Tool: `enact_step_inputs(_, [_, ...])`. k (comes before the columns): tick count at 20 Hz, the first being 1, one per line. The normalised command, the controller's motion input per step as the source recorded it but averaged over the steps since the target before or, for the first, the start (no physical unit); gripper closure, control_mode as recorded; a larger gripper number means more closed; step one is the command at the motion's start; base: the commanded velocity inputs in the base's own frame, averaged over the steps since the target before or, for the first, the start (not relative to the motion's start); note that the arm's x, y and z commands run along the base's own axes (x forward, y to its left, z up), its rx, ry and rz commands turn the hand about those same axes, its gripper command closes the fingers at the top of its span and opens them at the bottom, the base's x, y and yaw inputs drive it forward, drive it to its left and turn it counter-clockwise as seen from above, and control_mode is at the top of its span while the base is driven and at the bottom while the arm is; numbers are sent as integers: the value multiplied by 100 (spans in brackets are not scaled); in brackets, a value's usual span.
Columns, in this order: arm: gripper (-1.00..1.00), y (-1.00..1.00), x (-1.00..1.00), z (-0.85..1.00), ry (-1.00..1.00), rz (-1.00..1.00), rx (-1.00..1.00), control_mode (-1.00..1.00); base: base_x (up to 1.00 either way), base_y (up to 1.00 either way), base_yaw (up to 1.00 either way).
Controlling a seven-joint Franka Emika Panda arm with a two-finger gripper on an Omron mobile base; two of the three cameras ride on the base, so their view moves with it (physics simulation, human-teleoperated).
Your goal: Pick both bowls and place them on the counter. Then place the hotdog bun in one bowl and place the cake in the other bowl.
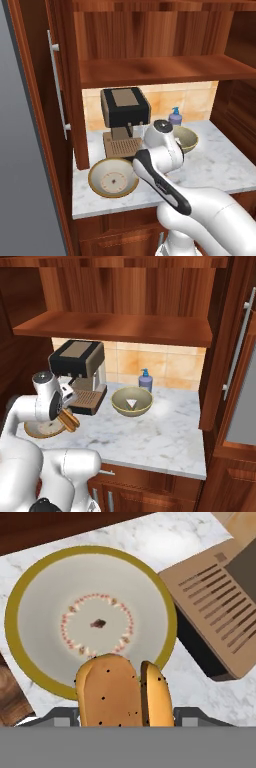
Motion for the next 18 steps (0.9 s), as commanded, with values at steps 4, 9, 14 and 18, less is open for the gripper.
enact_step_inputs(4, [100,53,1,0,0,8,6,-100,0,0,0])
enact_step_inputs(9, [100,52,4,0,0,8,4,-100,0,0,0])
enact_step_inputs(14, [100,39,14,-1,0,8,0,-100,0,0,0])
enact_step_inputs(18, [100,27,16,-12,0,5,4,-100,0,0,0])
